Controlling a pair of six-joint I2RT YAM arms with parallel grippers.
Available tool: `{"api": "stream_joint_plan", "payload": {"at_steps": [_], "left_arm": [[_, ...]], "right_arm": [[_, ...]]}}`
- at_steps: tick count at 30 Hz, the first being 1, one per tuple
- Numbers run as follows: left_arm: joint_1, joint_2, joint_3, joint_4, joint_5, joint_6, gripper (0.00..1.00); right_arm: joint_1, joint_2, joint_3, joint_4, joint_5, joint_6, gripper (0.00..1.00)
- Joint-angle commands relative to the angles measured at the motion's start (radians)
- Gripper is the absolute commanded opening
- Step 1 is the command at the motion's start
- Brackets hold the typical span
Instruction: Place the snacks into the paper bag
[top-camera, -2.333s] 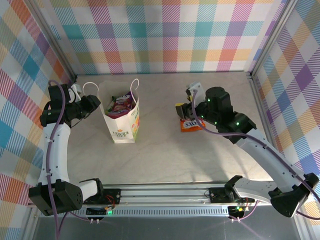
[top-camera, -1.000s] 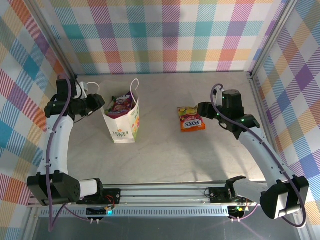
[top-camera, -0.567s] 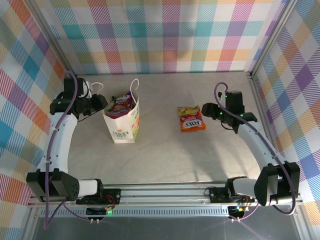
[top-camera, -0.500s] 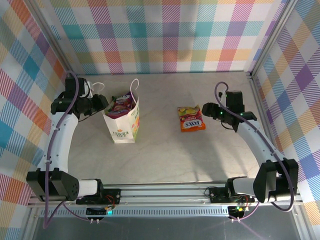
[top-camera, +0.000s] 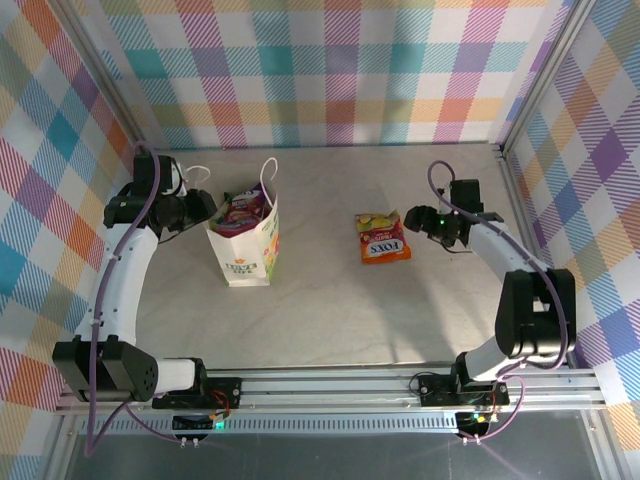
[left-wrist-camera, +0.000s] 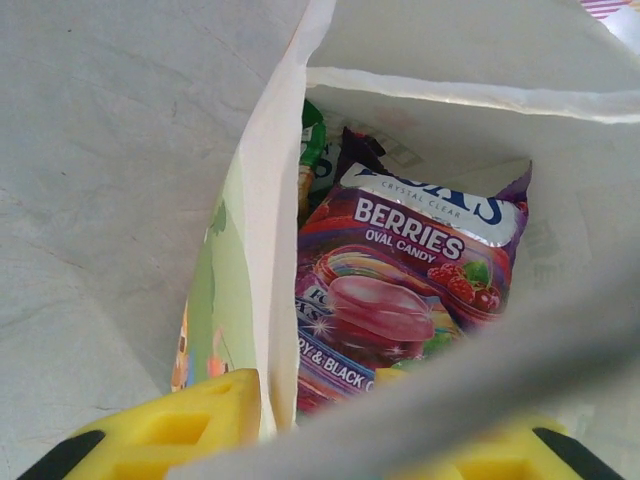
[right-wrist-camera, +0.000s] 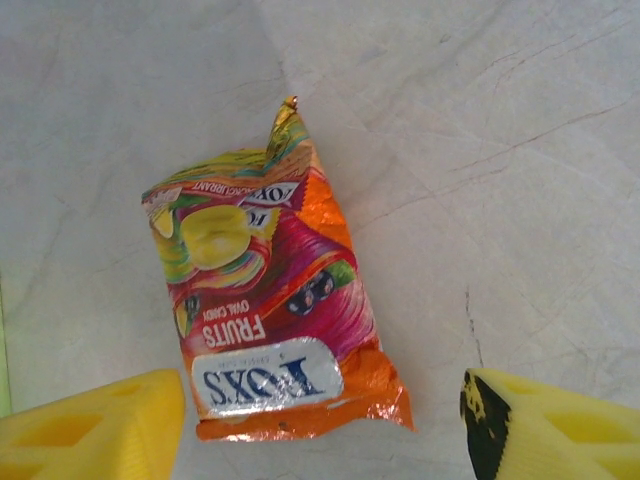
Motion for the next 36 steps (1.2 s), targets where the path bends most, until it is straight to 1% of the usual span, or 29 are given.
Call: {"api": "stream_joint_plan", "payload": {"at_steps": [1,3,7,17,25,36], "left_arm": [[-0.008,-0.002,0.007,-0.035,-0.017,0.006,0.35],[-0.008,-0.001,0.007,-0.034,-0.017,0.006,0.35],[-0.008,0.005,0.007,-0.026,-0.019,0.002,0.35],[-0.009,0.016,-0.008,-0.004,-0.016,-0.01,0.36],[-0.009,0.021,-0.012,-0.001,-0.016,-0.008,0.36],[-0.009,0.019,-0.013,-0.003,-0.015,-0.007,0.36]], "right_arm": [[-0.009,0.044,0.054,0.032,-0.042,-0.001,0.76],[-0.01,0.075,0.066,0.044,-0.062,0.002,0.79],[-0.01,0.139,0.093,0.052,-0.098,-0.002,0.8],[-0.01,0.251,0.136,0.036,-0.123,0.007,0.82],[0.011,0.291,0.143,0.054,-0.168,0.008,0.83],[0.049,0.332,0.161,0.026,-0.146,0.002,0.83]]}}
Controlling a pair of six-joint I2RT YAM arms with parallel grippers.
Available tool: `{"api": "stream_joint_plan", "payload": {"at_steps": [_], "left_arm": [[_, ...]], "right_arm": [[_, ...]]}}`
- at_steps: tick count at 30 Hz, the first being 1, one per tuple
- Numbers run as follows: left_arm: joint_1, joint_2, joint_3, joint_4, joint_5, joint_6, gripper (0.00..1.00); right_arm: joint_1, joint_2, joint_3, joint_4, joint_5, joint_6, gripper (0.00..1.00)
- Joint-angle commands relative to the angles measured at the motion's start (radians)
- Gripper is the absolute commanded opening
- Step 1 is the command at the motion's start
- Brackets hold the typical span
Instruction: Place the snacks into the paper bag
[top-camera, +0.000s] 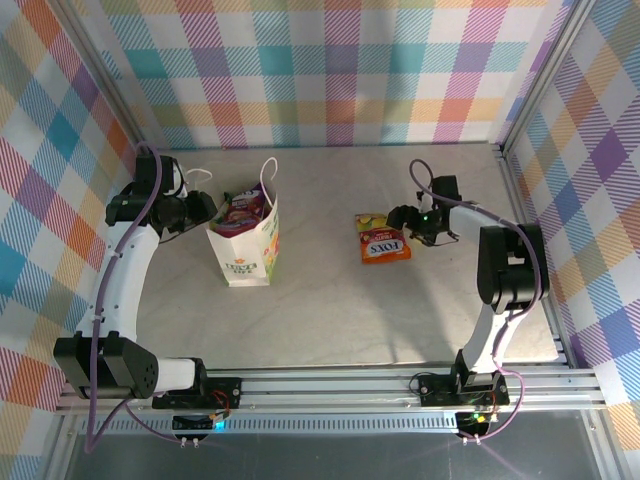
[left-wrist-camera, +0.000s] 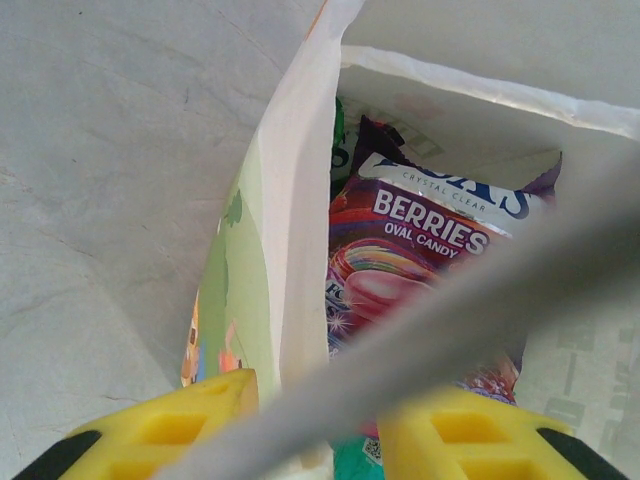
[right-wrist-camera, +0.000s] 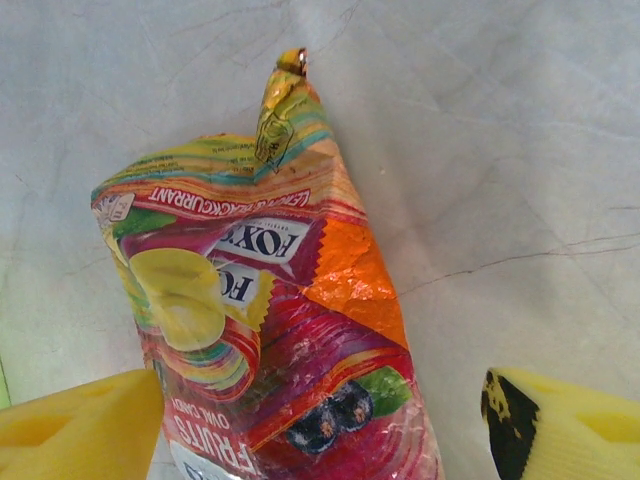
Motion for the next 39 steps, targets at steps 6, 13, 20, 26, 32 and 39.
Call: {"api": "stream_joint_plan", "payload": {"at_steps": [6,13,20,26,32,39], "left_arm": [[-0.01,-0.001,-0.012,0.007,-0.005,-0.005,0.36],[-0.009,-0.014,-0.016,0.003,-0.005,-0.005,0.36],[-0.009,-0.03,-0.015,-0.005,-0.01,0.001,0.37],[-0.009,-0.042,-0.02,-0.008,-0.014,0.004,0.37],[-0.009,-0.052,-0.019,-0.014,-0.018,0.009,0.37],[-0.01,-0.061,-0.023,-0.014,-0.024,0.01,0.37]], "right_arm": [[0.019,0.025,0.022,-0.023,-0.016,-0.004,0.81],[0.054,0.034,0.03,-0.046,0.019,-0.011,0.78],[0.073,0.049,0.047,-0.091,0.07,-0.034,0.72],[0.09,0.069,0.066,-0.134,0.109,-0.048,0.59],[0.096,0.073,0.068,-0.148,0.122,-0.041,0.43],[0.096,0.057,0.065,-0.175,0.142,-0.039,0.31]]}}
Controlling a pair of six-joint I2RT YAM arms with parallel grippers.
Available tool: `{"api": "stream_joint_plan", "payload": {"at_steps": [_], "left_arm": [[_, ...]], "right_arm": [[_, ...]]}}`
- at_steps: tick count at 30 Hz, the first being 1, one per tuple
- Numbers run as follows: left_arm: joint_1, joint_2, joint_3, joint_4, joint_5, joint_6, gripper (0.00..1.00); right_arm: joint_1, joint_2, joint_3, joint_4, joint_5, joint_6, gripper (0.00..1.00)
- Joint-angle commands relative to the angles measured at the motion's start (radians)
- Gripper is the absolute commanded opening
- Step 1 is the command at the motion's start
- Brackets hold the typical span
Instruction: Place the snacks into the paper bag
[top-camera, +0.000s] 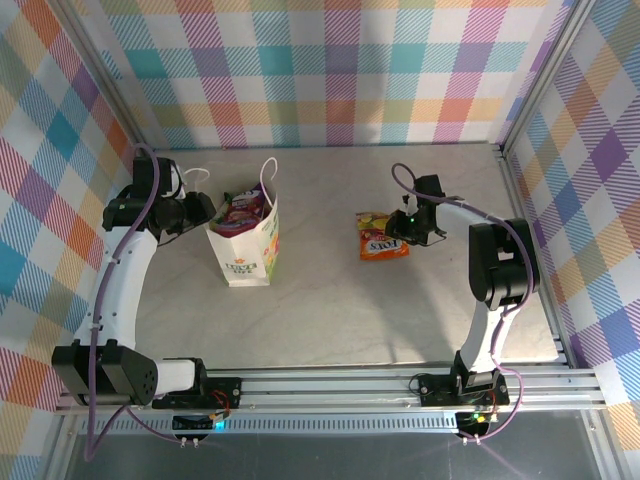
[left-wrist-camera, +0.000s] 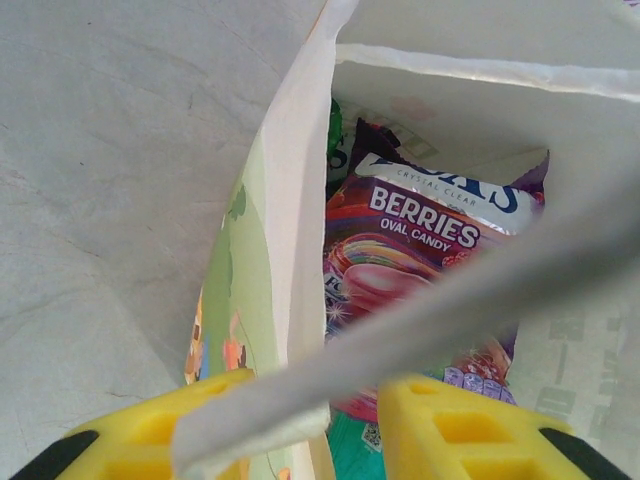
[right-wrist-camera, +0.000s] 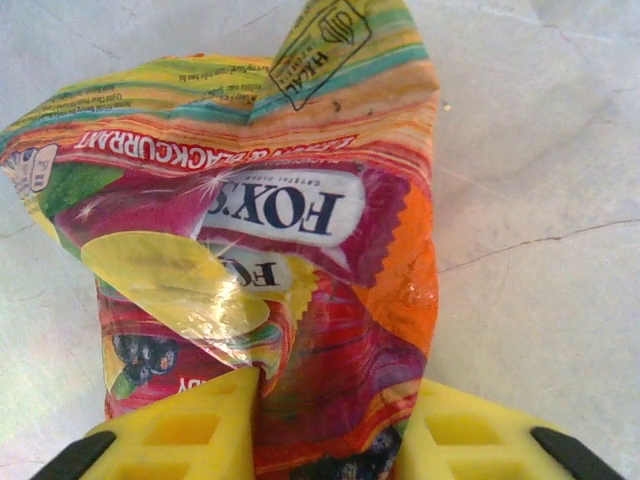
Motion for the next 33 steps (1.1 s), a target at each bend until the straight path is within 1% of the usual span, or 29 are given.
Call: {"api": "stream_joint_plan", "payload": {"at_steps": [1,5,6,14,20,27,33], "left_arm": [[-0.008,-0.026,-0.015,-0.011,-0.018,0.009,0.37],[-0.009,-0.026,-0.011,-0.009,-0.017,0.009,0.37],[-0.01,-0.026,-0.01,-0.009,-0.013,0.009,0.37],[-0.008,-0.036,-0.002,-0.009,-0.01,0.01,0.38],[-0.007,-0.043,0.014,-0.007,0.004,0.009,0.38],[-0.007,-0.045,0.028,-0.004,0.019,0.009,0.39],[-0.007,-0.045,0.042,0.001,0.034,0.009,0.41]], "right_arm": [[0.01,0.007,-0.002,-0.069,0.043,-0.004,0.29],[0.011,-0.016,-0.009,-0.084,0.066,-0.005,0.2],[0.011,-0.022,-0.01,-0.088,0.07,-0.004,0.19],[0.013,-0.083,-0.009,-0.116,0.088,-0.011,0.17],[0.023,-0.13,-0.018,-0.125,0.124,-0.033,0.1],[0.029,-0.162,-0.018,-0.142,0.148,-0.045,0.06],[0.043,-0.203,-0.011,-0.163,0.164,-0.057,0.06]]}}
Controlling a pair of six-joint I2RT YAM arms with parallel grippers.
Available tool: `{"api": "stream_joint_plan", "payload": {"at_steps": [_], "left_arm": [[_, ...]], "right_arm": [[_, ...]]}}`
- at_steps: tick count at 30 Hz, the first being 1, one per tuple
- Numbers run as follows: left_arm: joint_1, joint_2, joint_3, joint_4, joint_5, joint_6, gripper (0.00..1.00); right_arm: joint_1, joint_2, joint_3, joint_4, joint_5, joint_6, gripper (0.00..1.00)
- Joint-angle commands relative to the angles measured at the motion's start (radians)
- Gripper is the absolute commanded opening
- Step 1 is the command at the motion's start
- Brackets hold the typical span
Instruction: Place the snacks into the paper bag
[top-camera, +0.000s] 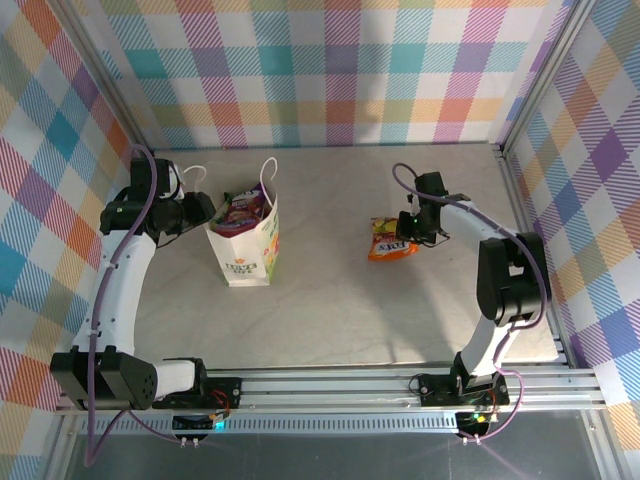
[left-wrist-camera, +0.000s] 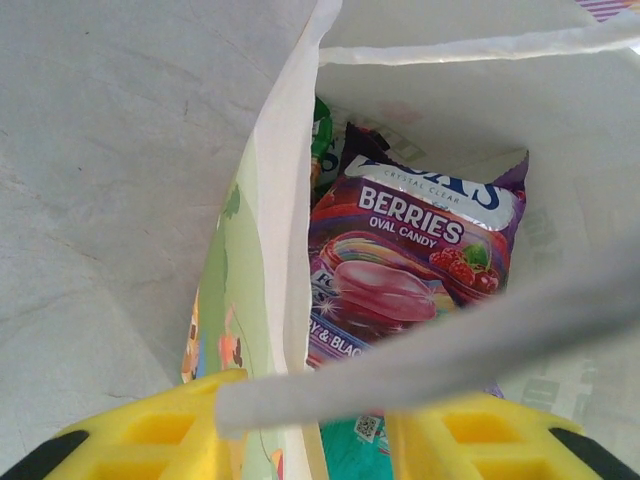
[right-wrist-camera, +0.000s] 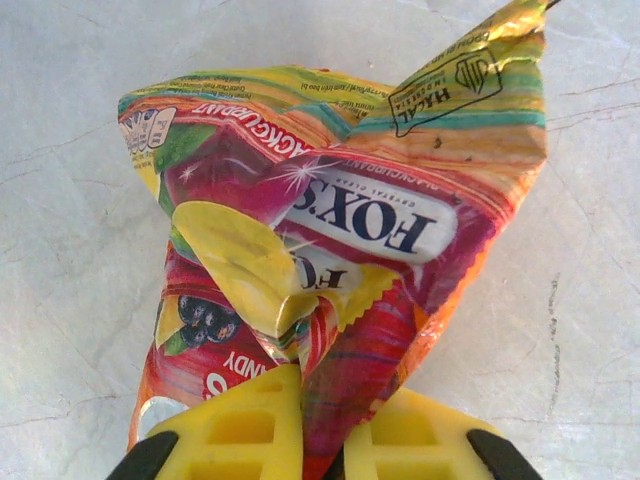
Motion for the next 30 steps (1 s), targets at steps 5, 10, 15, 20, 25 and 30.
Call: {"api": "stream_joint_plan", "payload": {"at_steps": [5,10,15,20,25,30], "left_arm": [[-0.007,-0.014,0.059,0.012,0.066,0.007,0.42],[-0.005,-0.01,0.061,0.019,0.071,0.002,0.42],[0.018,0.003,0.048,0.036,0.117,-0.01,0.43],[0.032,0.007,0.029,0.062,0.145,-0.027,0.42],[0.039,0.0,0.021,0.071,0.155,-0.029,0.42],[0.05,-0.011,0.009,0.079,0.155,-0.042,0.42]], "right_arm": [[0.031,-0.104,0.008,-0.038,0.026,-0.027,0.06],[0.058,-0.164,0.011,-0.041,0.058,-0.03,0.06],[0.086,-0.237,0.019,-0.045,0.072,-0.029,0.06],[0.117,-0.311,0.041,-0.061,0.089,-0.027,0.06],[0.141,-0.391,0.054,-0.061,0.091,-0.025,0.06],[0.149,-0.462,0.069,-0.06,0.065,0.017,0.06]]}}
